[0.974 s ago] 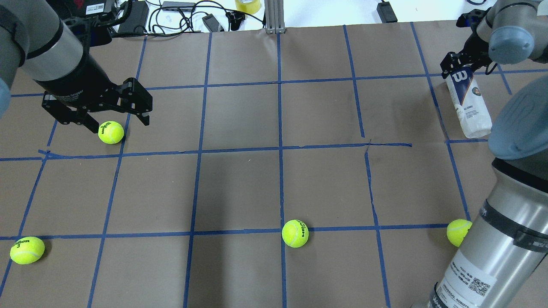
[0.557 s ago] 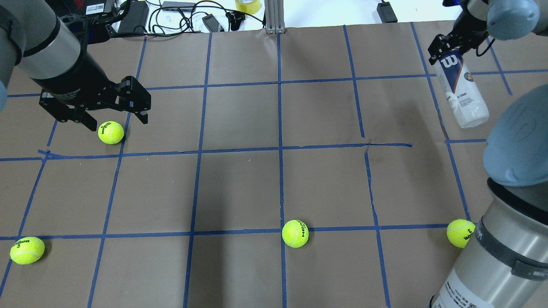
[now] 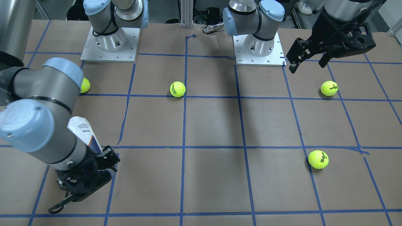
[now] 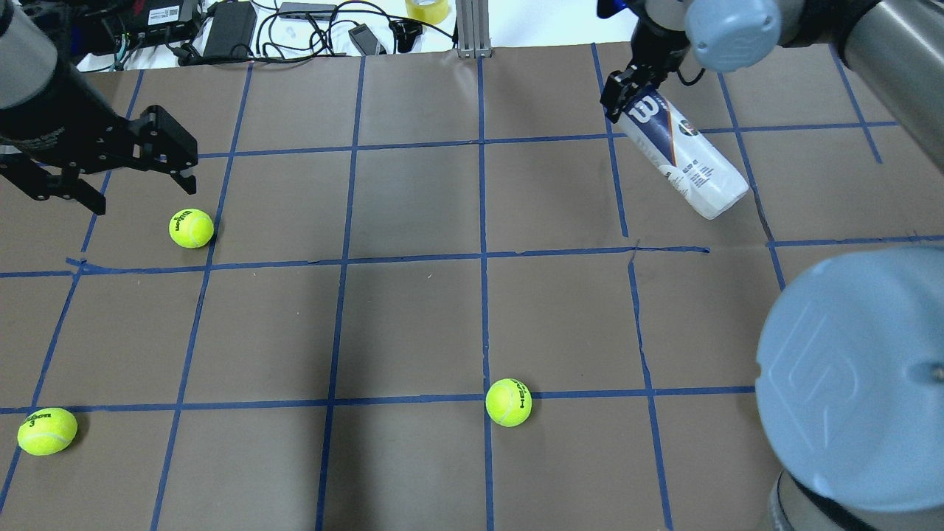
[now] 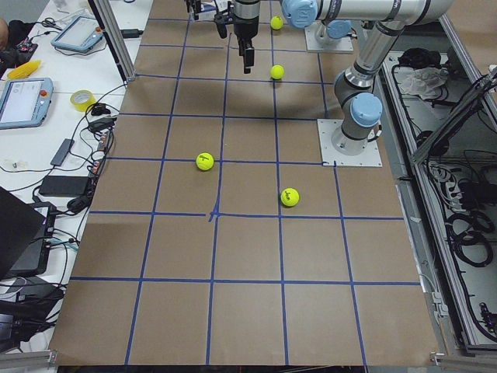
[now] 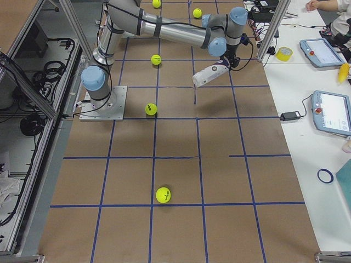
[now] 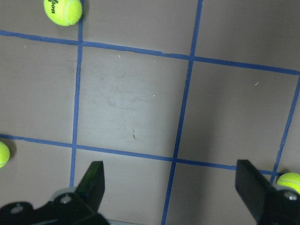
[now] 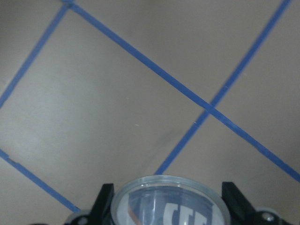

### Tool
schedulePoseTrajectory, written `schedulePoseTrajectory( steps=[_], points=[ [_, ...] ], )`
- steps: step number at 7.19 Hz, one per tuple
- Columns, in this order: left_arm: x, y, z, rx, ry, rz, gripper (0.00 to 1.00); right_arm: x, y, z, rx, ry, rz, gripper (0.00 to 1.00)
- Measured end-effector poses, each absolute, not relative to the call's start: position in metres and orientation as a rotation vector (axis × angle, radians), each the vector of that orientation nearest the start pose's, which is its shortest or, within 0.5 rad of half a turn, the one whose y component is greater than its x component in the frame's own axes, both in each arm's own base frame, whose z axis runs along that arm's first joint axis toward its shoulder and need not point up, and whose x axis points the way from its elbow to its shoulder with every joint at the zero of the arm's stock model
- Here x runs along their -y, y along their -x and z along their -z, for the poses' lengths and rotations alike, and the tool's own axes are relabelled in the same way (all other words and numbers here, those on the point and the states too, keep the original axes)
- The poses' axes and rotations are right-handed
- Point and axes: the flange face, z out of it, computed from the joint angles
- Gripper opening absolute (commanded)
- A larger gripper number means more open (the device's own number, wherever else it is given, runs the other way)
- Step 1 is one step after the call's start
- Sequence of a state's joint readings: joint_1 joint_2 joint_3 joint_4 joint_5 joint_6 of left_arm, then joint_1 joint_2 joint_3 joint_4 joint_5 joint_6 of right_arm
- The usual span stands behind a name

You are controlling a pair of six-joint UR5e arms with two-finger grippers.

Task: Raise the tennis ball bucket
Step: 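Carry the can with the right gripper toward the table center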

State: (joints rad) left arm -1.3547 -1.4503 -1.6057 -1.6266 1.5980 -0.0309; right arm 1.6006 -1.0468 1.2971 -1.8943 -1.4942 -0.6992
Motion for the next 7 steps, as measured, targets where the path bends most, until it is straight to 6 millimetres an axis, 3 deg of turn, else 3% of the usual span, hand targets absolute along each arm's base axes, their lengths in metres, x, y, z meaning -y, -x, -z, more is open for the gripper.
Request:
schedulePoseTrajectory(
  steps=[2, 4, 5, 6, 7],
  points=[
    [0.463, -0.003, -0.526, -3.092, 0.313, 0.048, 1.0, 0.663, -0.272, -0.336, -2.709, 1.498, 0.214, 0.22],
    [0.462, -0.029, -0.526, -3.095, 0.263, 0.045, 1.0, 0.621, -0.384, -0.31, -2.477, 1.871, 0.278, 0.19],
    [0.462, -0.036, -0.526, -3.095, 0.255, 0.044, 1.0, 0.603, -0.423, -0.292, -2.362, 2.02, 0.301, 0.22],
    [0.461, -0.04, -0.525, -3.097, 0.245, 0.041, 1.0, 0.596, -0.446, -0.269, -2.269, 2.133, 0.329, 0.25],
    [0.461, -0.042, -0.523, -3.101, 0.233, 0.036, 1.0, 0.595, -0.458, -0.25, -2.19, 2.221, 0.349, 0.42]
  ],
)
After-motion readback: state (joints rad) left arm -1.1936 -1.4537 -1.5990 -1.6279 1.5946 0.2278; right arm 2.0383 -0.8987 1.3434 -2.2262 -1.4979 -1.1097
